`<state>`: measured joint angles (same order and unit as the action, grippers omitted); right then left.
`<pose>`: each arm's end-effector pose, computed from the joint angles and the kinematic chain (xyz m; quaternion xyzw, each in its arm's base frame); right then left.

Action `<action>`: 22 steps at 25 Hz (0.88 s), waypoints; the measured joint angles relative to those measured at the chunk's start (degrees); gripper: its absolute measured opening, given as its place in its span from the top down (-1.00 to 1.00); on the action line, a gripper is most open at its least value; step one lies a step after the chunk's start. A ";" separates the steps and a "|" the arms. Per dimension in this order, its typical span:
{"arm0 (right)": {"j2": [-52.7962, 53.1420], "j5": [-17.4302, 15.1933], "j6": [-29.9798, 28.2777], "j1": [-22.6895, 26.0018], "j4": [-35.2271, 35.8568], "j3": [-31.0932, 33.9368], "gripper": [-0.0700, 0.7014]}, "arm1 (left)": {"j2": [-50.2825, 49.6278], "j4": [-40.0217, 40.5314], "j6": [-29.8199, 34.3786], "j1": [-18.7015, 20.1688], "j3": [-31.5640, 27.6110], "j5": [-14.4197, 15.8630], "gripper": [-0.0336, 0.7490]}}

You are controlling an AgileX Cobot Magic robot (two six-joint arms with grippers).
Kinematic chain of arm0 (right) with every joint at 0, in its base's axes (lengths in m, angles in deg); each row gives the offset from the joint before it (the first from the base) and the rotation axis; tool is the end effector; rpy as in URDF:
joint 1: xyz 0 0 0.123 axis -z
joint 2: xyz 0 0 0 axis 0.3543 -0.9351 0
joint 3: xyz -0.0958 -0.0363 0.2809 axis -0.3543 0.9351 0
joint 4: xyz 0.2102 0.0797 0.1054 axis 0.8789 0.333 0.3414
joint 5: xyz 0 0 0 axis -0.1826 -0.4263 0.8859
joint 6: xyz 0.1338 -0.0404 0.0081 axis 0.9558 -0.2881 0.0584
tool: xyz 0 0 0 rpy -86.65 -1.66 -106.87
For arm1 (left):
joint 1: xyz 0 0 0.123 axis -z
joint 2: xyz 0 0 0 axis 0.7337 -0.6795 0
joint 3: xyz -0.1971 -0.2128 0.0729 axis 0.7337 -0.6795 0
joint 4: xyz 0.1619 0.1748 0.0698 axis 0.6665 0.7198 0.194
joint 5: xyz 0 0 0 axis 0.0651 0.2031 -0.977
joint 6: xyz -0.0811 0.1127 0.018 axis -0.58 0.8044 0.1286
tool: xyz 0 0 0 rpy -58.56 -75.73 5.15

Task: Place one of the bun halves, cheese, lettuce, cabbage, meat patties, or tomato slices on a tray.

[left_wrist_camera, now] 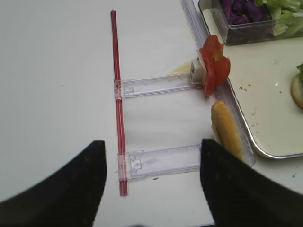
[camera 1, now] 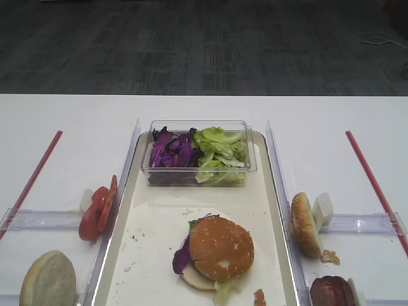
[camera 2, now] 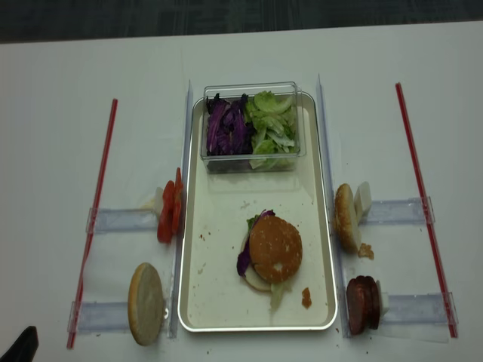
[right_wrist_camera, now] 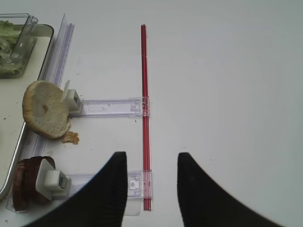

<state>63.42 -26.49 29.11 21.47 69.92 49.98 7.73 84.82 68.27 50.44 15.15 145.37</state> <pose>0.0141 -0.0014 0.2350 0.0060 0.8799 -0.0079 0.4751 0.0113 -0.0006 0.2351 0.0280 0.8819 -0.0118 0.4704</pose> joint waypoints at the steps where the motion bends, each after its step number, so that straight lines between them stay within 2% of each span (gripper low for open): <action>1: 0.00 0.00 0.00 0.00 0.00 0.00 0.07 | 0.00 0.00 0.00 0.00 0.00 0.00 -0.14; 22: 0.00 0.00 0.00 0.00 0.00 0.00 0.07 | 0.00 0.00 0.00 0.00 0.00 0.00 -0.14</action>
<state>63.42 -26.49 29.11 21.47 69.92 49.98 7.73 84.82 68.27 50.44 15.15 145.37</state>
